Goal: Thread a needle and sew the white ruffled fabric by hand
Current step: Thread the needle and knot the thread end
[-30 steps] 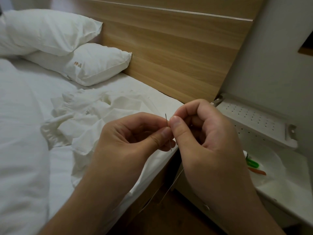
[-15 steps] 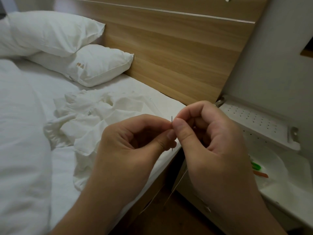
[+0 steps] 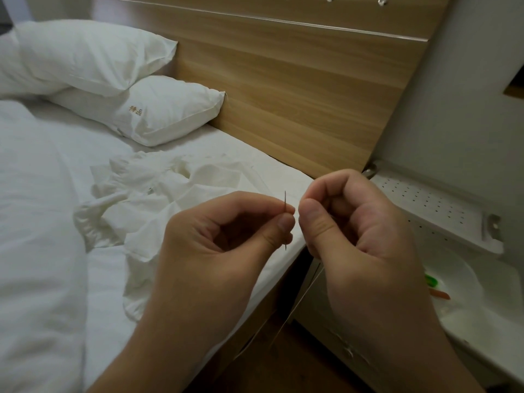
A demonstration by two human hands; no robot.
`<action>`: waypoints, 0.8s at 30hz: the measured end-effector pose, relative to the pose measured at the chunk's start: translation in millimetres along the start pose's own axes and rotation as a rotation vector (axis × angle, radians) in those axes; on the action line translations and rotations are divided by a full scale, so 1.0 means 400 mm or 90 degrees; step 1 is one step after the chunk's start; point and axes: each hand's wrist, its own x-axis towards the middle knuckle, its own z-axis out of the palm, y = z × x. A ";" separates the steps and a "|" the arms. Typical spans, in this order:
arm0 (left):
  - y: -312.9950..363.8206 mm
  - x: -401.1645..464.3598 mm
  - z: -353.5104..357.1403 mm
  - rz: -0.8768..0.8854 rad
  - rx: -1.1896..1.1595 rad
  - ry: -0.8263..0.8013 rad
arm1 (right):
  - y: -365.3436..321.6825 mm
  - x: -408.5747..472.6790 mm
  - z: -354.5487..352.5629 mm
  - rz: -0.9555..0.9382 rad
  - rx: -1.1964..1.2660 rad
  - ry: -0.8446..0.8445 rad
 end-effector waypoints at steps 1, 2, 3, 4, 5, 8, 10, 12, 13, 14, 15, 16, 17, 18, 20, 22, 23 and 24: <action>0.000 0.000 0.001 0.001 0.000 -0.002 | 0.000 0.000 0.000 0.001 0.001 -0.001; 0.000 -0.001 0.001 0.002 0.001 -0.004 | 0.001 0.000 -0.001 0.001 0.003 -0.001; -0.001 -0.001 0.002 0.003 0.003 -0.005 | 0.001 0.000 -0.001 0.001 0.004 -0.001; -0.001 -0.001 0.002 0.003 0.002 -0.005 | 0.002 0.000 -0.002 0.000 0.004 0.000; -0.002 0.000 0.002 0.002 0.001 -0.004 | 0.002 0.000 -0.001 -0.001 0.003 0.001; -0.002 -0.001 0.003 0.007 0.001 -0.009 | 0.002 0.000 0.000 0.000 0.006 -0.001; -0.002 -0.001 0.005 0.009 0.002 -0.011 | 0.002 0.000 0.000 0.002 0.012 -0.004; -0.002 -0.001 0.006 0.009 -0.006 -0.012 | 0.001 0.000 -0.001 0.002 0.008 -0.005; -0.002 -0.001 0.006 0.010 -0.007 -0.014 | 0.000 0.000 -0.001 0.002 0.008 -0.006; -0.003 -0.001 0.006 0.012 -0.004 -0.017 | 0.000 0.001 -0.001 0.002 0.011 -0.006; -0.003 -0.001 0.006 0.014 0.001 -0.019 | 0.000 0.001 -0.001 0.002 0.014 -0.006; -0.004 -0.002 0.005 0.014 0.005 -0.021 | 0.000 0.001 0.000 0.002 0.016 -0.006; -0.004 -0.003 0.004 0.012 0.009 -0.023 | 0.000 0.002 0.000 0.002 0.017 -0.006; -0.005 -0.004 0.003 0.013 0.016 -0.024 | 0.000 0.002 0.000 0.003 0.020 -0.007; -0.006 -0.005 0.001 0.024 0.042 -0.026 | 0.000 0.002 0.001 0.001 0.023 -0.009; -0.008 -0.007 0.000 0.029 0.058 -0.029 | 0.001 0.002 0.000 -0.002 0.023 -0.009; -0.007 -0.007 0.000 0.029 0.060 -0.027 | 0.002 0.001 -0.001 -0.002 0.024 -0.009; -0.007 -0.008 0.000 0.031 0.063 -0.023 | 0.003 0.001 -0.002 0.000 0.026 -0.007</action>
